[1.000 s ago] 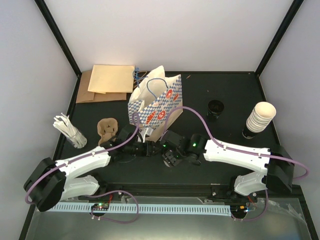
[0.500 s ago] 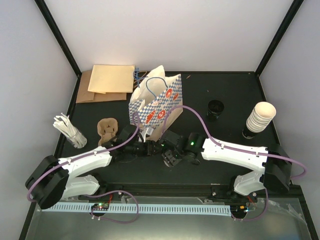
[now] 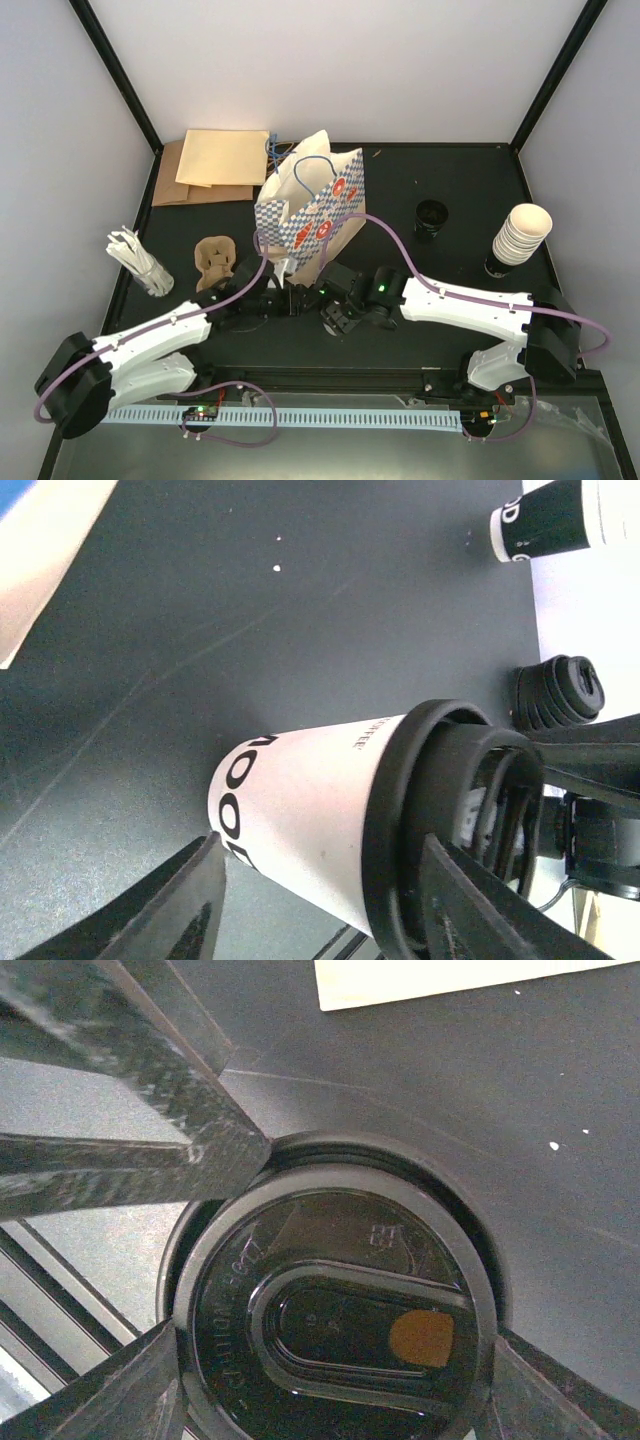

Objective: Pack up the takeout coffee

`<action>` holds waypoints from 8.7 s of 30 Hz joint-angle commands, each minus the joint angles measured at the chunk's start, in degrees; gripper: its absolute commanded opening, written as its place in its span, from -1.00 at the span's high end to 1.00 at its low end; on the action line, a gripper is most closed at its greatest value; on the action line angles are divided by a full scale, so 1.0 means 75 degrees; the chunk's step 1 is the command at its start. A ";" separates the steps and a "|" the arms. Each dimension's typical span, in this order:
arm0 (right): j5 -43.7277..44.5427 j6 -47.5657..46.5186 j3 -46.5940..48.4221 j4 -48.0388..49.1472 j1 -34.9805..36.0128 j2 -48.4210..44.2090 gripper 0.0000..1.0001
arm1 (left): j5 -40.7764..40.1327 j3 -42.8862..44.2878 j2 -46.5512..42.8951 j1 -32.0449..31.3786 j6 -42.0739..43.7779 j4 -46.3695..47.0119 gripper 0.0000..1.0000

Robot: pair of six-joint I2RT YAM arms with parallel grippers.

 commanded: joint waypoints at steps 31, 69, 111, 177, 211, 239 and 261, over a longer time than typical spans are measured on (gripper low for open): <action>0.0612 0.0269 0.0093 -0.0051 0.0240 -0.0395 -1.00 | 0.0379 0.0169 0.0403 -0.0103 0.0159 -0.0093 -0.16; 0.1274 0.2841 0.0428 -0.0592 0.0807 -0.0372 -1.00 | -0.0433 0.1195 -0.1626 0.0785 0.1138 -0.2337 -0.55; 0.1465 0.2332 0.1167 -0.1008 0.0890 0.0856 -0.60 | -0.0195 0.1110 -0.1633 0.0938 0.1295 -0.2473 -0.55; -0.0411 -0.1540 0.0371 0.0120 0.0881 0.0914 -0.38 | 0.1013 -0.0909 -0.1250 0.1234 0.0878 -0.1898 0.18; 0.0911 -0.0996 0.0522 -0.0036 0.0802 0.0809 -0.35 | 0.0901 0.0571 -0.2827 0.1238 0.1094 -0.2763 -0.10; 0.0824 -0.0482 -0.0205 -0.0293 -0.1159 0.0117 -0.32 | -0.0957 0.2344 -0.3342 0.1251 0.2096 -0.4455 -0.23; 0.1614 -0.0920 0.0898 -0.1021 -0.2322 -0.1362 -0.32 | -0.2288 0.8158 0.1797 0.3214 0.4975 -0.6185 -0.48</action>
